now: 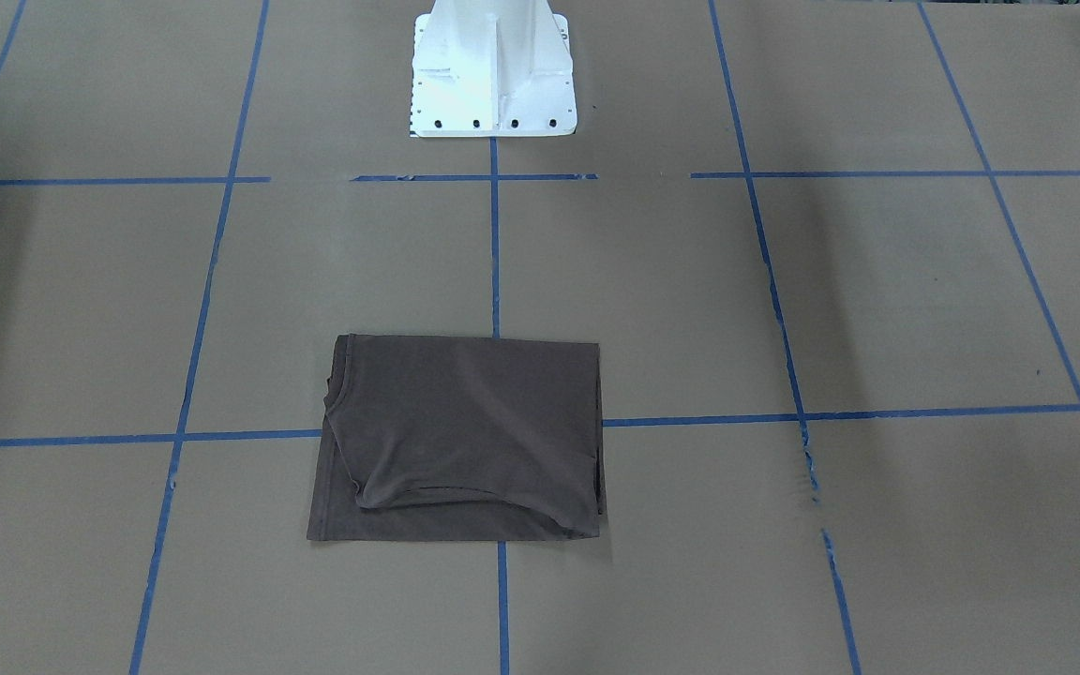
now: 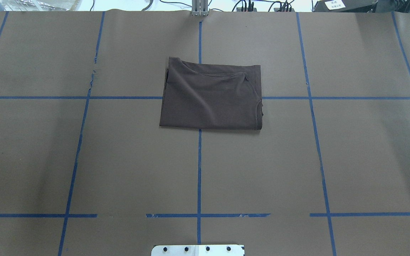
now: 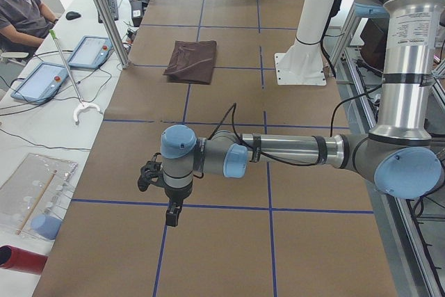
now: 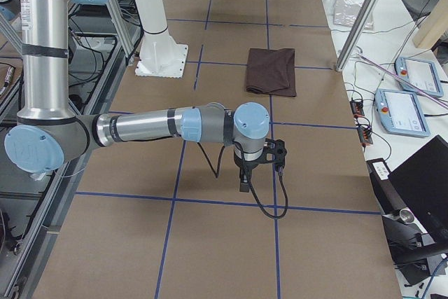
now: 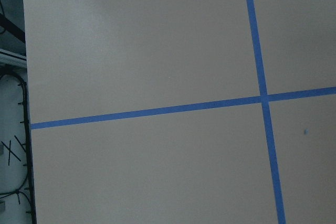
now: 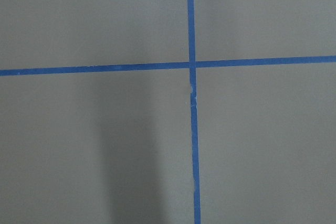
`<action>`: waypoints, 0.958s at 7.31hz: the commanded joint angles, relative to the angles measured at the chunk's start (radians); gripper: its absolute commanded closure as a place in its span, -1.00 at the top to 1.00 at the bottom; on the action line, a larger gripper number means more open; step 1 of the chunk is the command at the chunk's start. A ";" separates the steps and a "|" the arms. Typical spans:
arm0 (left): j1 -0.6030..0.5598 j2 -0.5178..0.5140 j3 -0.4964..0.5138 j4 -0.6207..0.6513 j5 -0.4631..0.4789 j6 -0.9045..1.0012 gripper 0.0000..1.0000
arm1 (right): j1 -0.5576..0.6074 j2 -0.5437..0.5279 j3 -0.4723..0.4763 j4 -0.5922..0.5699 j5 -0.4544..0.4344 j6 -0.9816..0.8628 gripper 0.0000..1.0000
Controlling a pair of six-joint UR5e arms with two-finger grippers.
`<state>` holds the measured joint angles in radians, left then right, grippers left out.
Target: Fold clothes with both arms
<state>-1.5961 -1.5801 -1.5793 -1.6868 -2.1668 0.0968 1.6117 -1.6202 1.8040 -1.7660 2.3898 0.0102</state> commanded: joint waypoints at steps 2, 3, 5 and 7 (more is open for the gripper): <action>-0.001 -0.004 -0.045 0.089 -0.005 0.078 1.00 | -0.001 0.011 -0.027 -0.006 0.026 -0.001 1.00; -0.001 -0.004 -0.109 0.155 -0.025 0.070 1.00 | -0.001 0.011 -0.041 -0.006 0.069 -0.001 1.00; -0.001 -0.001 -0.128 0.182 -0.157 0.061 1.00 | -0.001 0.011 -0.041 -0.006 0.074 -0.001 1.00; 0.001 -0.001 -0.119 0.174 -0.159 0.061 1.00 | -0.001 0.011 -0.040 -0.006 0.074 -0.001 1.00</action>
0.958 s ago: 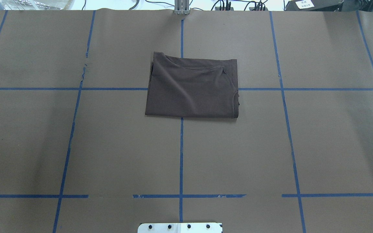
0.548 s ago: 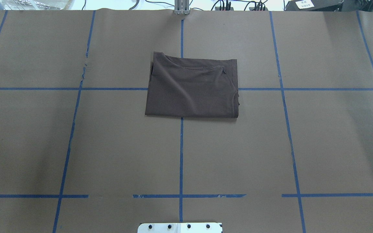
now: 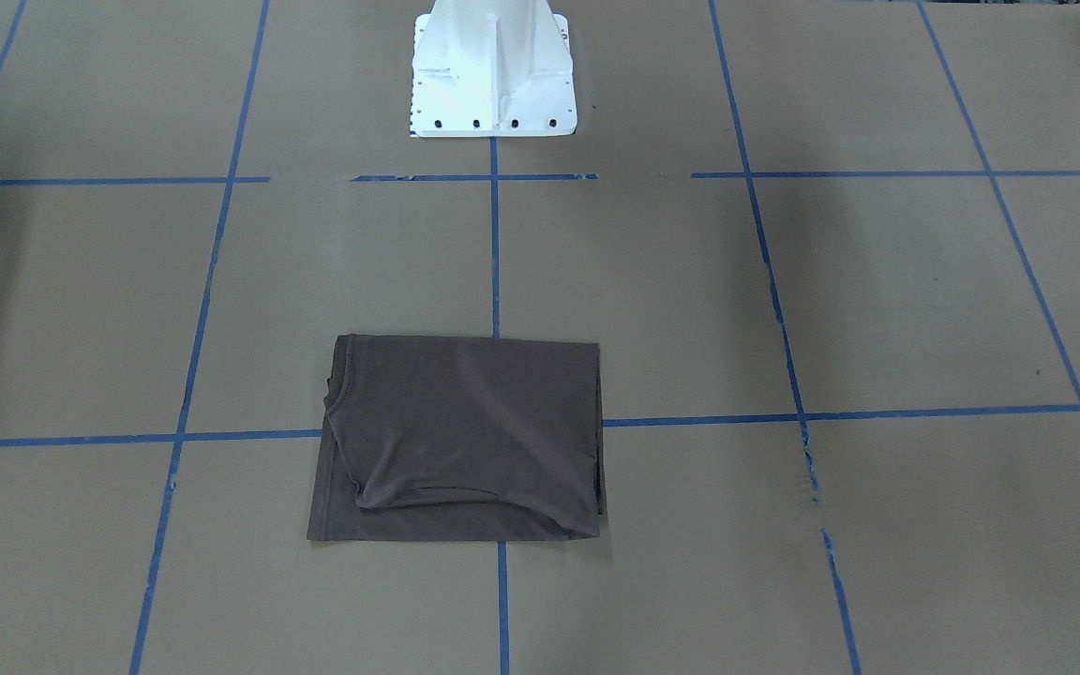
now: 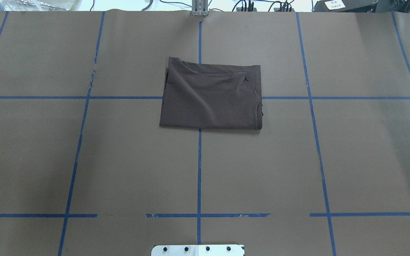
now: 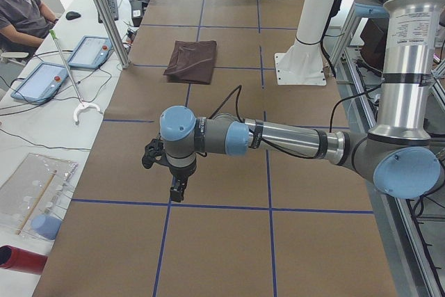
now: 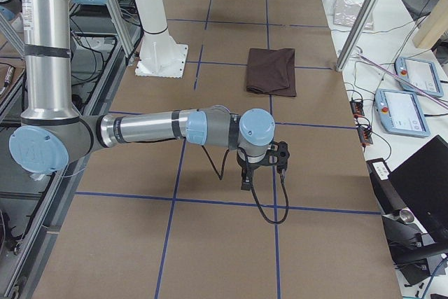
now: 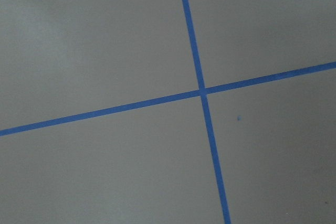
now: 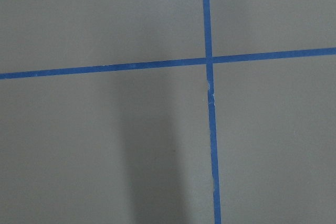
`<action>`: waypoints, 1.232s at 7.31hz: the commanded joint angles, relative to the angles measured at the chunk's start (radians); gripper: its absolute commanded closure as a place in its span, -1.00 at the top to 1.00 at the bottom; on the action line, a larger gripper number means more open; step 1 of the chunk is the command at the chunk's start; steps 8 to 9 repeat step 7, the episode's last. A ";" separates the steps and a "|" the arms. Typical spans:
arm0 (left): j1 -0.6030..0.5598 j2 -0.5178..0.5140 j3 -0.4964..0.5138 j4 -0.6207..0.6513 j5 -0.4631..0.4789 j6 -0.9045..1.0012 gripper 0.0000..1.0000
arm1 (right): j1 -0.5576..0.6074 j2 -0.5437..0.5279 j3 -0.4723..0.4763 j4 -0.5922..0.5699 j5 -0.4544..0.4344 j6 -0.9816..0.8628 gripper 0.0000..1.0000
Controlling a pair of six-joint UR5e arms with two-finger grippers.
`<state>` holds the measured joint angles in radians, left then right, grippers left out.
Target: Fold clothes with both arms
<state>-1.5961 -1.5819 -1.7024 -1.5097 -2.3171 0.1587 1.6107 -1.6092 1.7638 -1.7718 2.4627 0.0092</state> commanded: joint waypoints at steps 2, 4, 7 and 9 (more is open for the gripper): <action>0.001 0.002 0.009 -0.004 0.002 -0.001 1.00 | 0.000 -0.002 -0.001 0.000 0.001 -0.002 1.00; -0.001 0.008 0.003 -0.006 0.004 0.004 1.00 | 0.000 -0.002 -0.001 0.000 -0.001 -0.003 1.00; 0.001 0.005 0.014 -0.009 0.007 0.010 1.00 | 0.000 -0.002 0.000 0.000 0.001 -0.005 1.00; 0.001 0.005 0.014 -0.009 0.007 0.010 1.00 | 0.000 -0.002 0.000 0.000 0.001 -0.005 1.00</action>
